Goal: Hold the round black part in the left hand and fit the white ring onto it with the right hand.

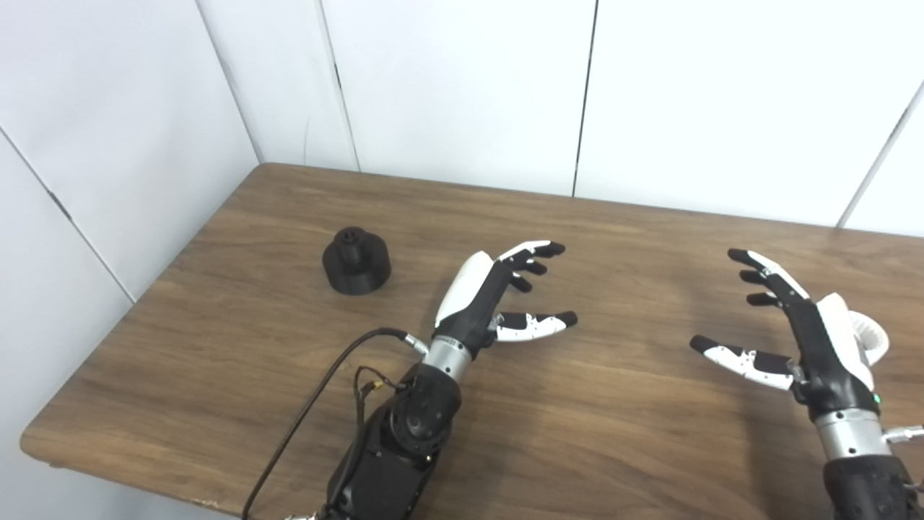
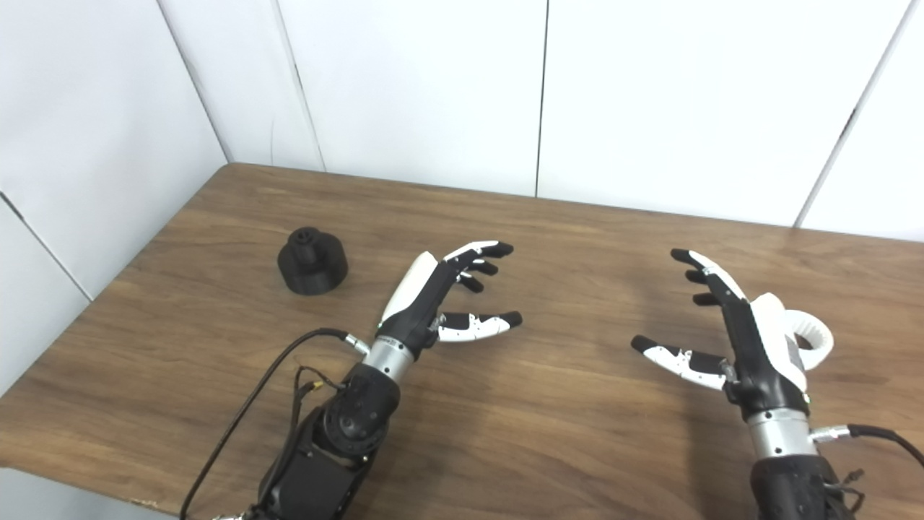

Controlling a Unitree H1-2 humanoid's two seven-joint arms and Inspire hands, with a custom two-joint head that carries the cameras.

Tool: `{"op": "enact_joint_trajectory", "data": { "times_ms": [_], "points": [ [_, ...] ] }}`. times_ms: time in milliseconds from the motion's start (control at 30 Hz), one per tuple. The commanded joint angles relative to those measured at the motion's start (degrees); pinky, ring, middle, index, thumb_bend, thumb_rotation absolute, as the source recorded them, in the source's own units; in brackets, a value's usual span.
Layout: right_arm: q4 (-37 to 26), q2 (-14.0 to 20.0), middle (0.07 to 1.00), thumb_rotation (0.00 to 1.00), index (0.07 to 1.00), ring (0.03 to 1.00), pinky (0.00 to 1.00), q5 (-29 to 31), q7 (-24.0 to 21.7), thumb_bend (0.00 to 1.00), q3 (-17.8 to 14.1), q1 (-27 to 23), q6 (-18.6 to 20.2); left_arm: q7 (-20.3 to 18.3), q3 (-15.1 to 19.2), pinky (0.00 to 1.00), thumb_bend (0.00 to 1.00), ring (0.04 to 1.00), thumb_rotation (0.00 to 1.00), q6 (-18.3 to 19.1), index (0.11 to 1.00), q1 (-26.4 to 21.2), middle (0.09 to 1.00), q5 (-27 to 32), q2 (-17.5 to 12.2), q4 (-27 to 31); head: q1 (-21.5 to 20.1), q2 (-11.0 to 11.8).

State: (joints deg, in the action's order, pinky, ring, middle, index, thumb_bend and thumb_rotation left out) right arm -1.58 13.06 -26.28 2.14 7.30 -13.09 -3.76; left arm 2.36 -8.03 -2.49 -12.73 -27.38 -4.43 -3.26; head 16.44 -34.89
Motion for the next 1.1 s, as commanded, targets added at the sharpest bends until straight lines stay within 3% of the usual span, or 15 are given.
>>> {"op": "enact_joint_trajectory", "data": {
  "times_ms": [0, 233, 500, 667, 833, 1067],
  "points": [
    [-1.27, 0.15, 0.878, 0.17, 0.845, 0.833, 0.72, 0.46, 0.24, 0.69, -0.35, -2.17, -1.91, 1.55, 0.05, 0.61, 0.68, 0.738, 0.25, -0.22, 0.794, -2.18, 0.834, -1.52, -0.8, 1.62, 0.26, 0.18],
    [-1.54, 0.08, 0.878, 0.17, 0.846, 0.833, 0.73, 0.73, -0.02, 0.69, -0.52, -2.11, -1.48, 0.92, 0.24, 0.67, 0.67, 0.803, 0.21, 0.29, 0.787, -2.07, 0.841, -3.46, -2.36, 3.46, 0.48, 0.14],
    [-1.22, 0.2, 0.876, 0.16, 0.845, 0.824, 0.71, 0.71, 0.22, 0.69, -0.58, -2.07, -1.9, 1.88, 0.1, 0.69, 0.69, 0.804, 0.29, 3.47, 0.789, -2.02, 0.844, -11.52, -6.16, 5.68, 0.64, 0.44],
    [-1.32, 0.19, 0.873, 0.15, 0.842, 0.818, 0.71, 0.54, 0.38, 0.69, -0.62, -1.98, -1.93, 3.75, 1.85, 0.81, 0.71, 0.914, 0.36, 4.86, 0.805, -1.56, 0.894, -14.44, -8.22, 6.32, 0.48, 0.49],
    [-1.04, 0.36, 0.875, 0.15, 0.844, 0.818, 0.71, 0.66, 0.41, 0.69, -0.68, -1.94, -2.26, 4.96, 4.42, 0.83, 0.75, 0.934, 0.38, 7.21, 0.814, -1.25, 0.91, -16.56, -10.01, 7.85, 0.92, 0.55],
    [-1.01, 0.5, 0.875, 0.16, 0.844, 0.817, 0.71, 0.49, 0.42, 0.69, -0.61, -1.76, -2.4, 4.97, 6.21, 0.99, 0.78, 0.999, 0.42, 11.19, 0.83, -1.18, 0.957, -20.43, -13.11, 9.01, 1.15, 0.57]
  ]
}}
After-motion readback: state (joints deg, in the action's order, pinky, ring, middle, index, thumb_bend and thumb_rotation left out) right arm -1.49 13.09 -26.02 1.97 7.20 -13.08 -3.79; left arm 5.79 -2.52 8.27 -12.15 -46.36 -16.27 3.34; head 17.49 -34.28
